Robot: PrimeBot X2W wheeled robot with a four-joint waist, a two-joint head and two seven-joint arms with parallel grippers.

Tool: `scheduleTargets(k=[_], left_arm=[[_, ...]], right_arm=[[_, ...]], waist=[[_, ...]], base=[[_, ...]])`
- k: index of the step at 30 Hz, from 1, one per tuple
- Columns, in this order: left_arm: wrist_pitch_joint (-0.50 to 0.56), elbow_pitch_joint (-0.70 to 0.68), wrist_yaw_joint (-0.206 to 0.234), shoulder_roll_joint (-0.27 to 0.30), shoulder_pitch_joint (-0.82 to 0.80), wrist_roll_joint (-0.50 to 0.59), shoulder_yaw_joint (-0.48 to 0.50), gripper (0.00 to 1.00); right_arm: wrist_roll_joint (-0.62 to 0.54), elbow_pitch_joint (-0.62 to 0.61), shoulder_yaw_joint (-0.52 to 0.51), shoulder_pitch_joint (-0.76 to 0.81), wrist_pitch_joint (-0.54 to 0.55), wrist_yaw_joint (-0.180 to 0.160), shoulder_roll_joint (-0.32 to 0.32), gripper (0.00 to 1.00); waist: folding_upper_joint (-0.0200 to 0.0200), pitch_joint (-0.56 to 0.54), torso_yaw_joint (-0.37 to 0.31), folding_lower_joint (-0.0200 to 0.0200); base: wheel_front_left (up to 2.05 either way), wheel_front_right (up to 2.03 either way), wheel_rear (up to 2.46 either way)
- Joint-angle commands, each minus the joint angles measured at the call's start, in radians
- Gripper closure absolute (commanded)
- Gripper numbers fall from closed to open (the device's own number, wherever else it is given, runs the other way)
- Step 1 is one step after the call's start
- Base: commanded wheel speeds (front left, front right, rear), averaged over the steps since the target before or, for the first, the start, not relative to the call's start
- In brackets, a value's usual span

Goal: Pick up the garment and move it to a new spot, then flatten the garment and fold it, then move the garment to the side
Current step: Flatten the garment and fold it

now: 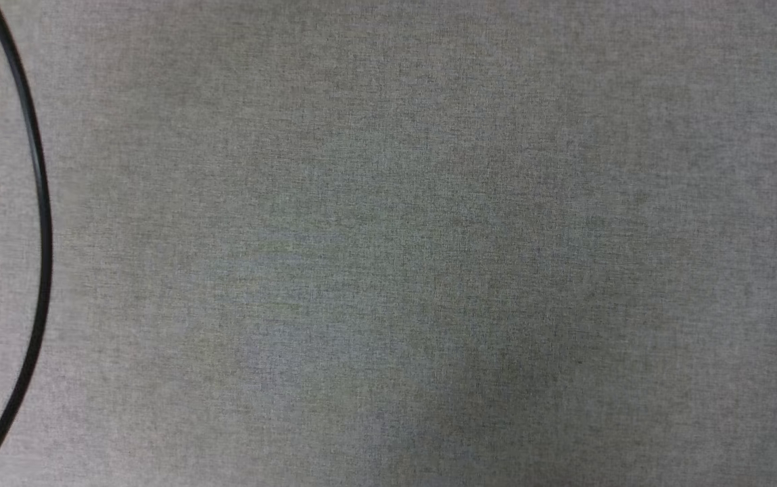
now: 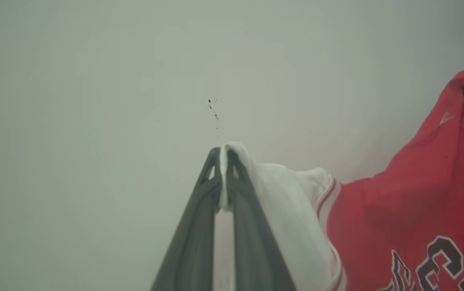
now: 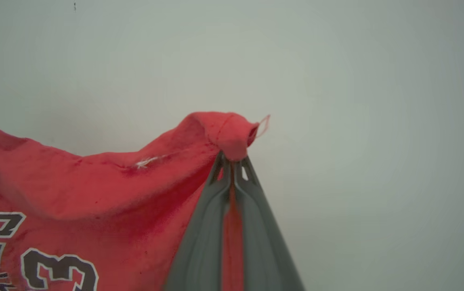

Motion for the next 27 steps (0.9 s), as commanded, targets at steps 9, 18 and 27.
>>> scheduleTargets(k=[9, 18, 27], left_arm=[[-0.06, -0.01, 0.001, 0.047, 0.223, -0.073, -0.079, 1.0], [-0.074, -0.169, 0.054, 0.099, 0.61, -0.105, -0.091, 1.0], [-0.075, -0.41, 0.177, 0.145, 1.022, -0.131, -0.083, 1.0]], right_arm=[[0.086, 0.093, 0.106, 0.178, -0.113, -0.002, -0.009, 1.0], [0.216, 0.04, 0.218, 0.481, -0.168, -0.002, -0.053, 1.0], [0.303, -0.103, 0.286, 0.824, -0.153, -0.002, -0.145, 1.0]], waist=[[0.0, -0.035, -0.006, -0.0002], [0.0, -0.149, -0.019, -0.0002], [0.0, -0.275, -0.007, -0.0002]], base=[[0.0, 0.0, 0.0], [0.0, 0.0, 0.0], [0.0, 0.0, 0.0]])
